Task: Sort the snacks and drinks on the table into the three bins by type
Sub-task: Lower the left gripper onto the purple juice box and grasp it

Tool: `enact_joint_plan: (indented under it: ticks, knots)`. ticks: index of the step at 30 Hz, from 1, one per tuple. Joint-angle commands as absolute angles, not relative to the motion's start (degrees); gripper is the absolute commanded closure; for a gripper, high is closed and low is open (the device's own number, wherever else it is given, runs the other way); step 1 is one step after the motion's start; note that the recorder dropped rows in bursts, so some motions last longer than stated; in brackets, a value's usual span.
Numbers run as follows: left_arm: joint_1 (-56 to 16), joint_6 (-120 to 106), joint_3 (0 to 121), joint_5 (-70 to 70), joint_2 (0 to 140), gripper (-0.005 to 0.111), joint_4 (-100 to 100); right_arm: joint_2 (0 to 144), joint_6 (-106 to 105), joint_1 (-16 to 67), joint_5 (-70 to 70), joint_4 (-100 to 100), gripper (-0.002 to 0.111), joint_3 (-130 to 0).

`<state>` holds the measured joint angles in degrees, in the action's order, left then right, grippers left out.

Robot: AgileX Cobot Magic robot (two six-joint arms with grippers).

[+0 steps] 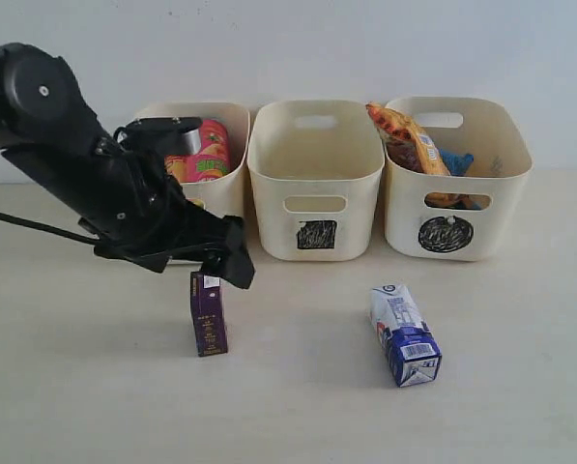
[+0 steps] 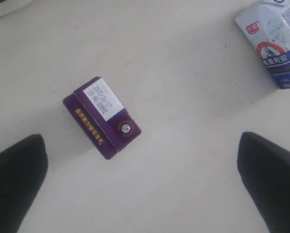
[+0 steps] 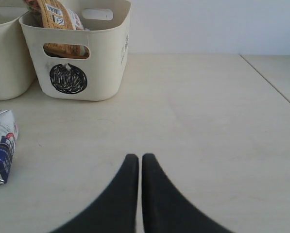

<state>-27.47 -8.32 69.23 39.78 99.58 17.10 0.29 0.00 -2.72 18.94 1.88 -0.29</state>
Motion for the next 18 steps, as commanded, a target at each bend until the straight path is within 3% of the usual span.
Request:
enact_joint_plan:
  ticks: [1,11,18]
  knots:
    - [-29.31,-3.48,69.99,36.75,102.69,0.007,11.86,0.00,0.00,-2.89,18.68,1.79,0.108,0.00]
    - [-29.41,6.89,69.99,33.34,108.11,0.007,2.34,0.00,0.00,-2.89,18.48,1.79,0.108,0.00]
    - [-29.41,8.10,69.99,30.81,110.56,0.015,2.51,0.00,0.00,-2.89,18.48,1.79,0.108,0.00]
